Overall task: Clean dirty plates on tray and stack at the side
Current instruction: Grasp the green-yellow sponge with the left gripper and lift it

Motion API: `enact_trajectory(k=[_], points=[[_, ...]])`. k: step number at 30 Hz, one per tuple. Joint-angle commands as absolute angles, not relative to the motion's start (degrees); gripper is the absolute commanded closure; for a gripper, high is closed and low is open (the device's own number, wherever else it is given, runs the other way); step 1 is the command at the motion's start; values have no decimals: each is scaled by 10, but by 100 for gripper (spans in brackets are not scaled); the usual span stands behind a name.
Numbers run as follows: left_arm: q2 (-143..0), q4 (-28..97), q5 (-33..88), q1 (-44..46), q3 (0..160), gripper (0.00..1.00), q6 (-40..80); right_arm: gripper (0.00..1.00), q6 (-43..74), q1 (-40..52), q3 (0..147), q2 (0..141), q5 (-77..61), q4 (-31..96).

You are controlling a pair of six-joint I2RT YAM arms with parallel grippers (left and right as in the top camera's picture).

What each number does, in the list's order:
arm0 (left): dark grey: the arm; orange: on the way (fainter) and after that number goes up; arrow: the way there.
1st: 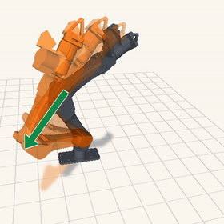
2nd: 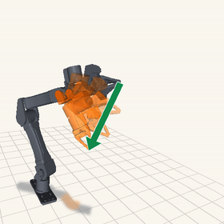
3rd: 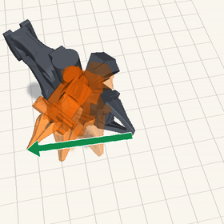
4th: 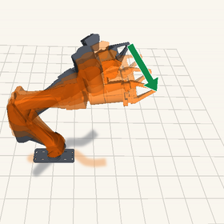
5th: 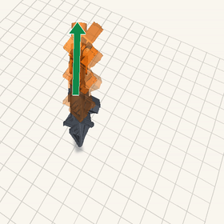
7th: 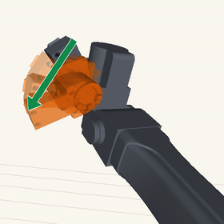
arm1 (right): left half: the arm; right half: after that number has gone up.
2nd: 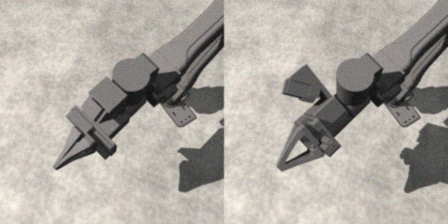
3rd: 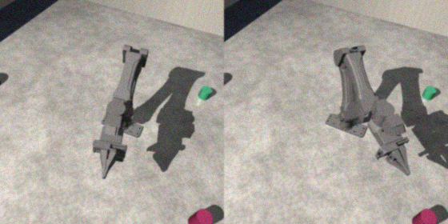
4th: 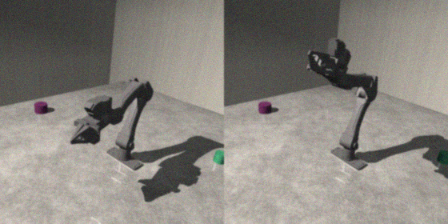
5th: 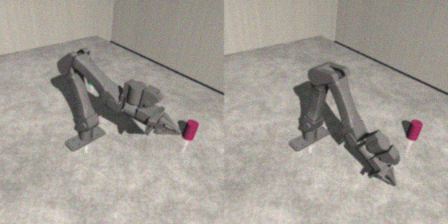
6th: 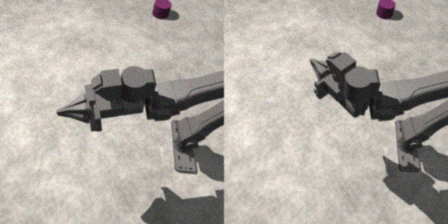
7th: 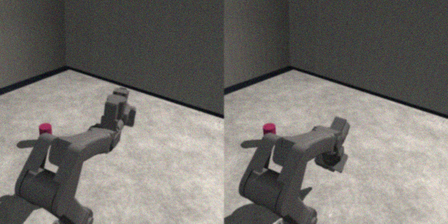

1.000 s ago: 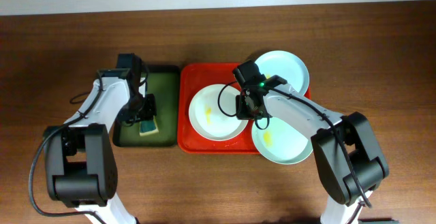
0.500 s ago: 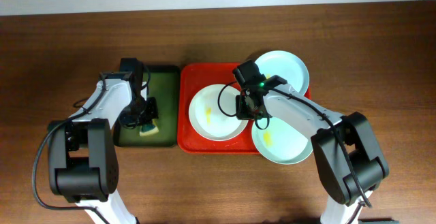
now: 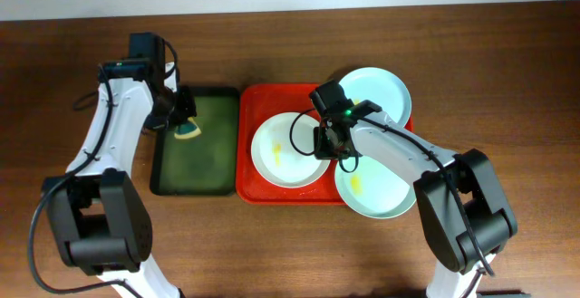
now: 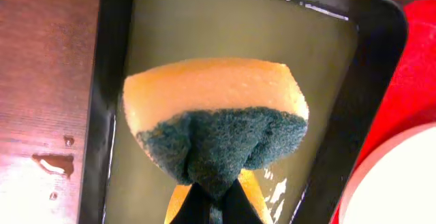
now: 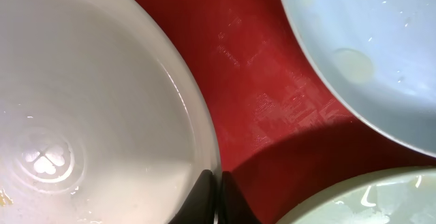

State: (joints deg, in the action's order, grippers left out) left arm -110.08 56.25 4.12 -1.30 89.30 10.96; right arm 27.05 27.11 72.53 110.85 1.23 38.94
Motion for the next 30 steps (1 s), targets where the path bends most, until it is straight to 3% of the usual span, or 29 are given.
enact_trajectory(k=[1, 9, 30], points=[[-1090, 540, 50, -6, 857, 100, 108, 96, 275, 280, 719, 1111, 17, 397], [-1090, 531, 51, 27, 856, 100, 43, 96, 275, 280, 719, 1111, 17, 397], [-1090, 531, 47, 33, 854, 100, 42, 96, 286, 286, 706, 1111, -37, 383]])
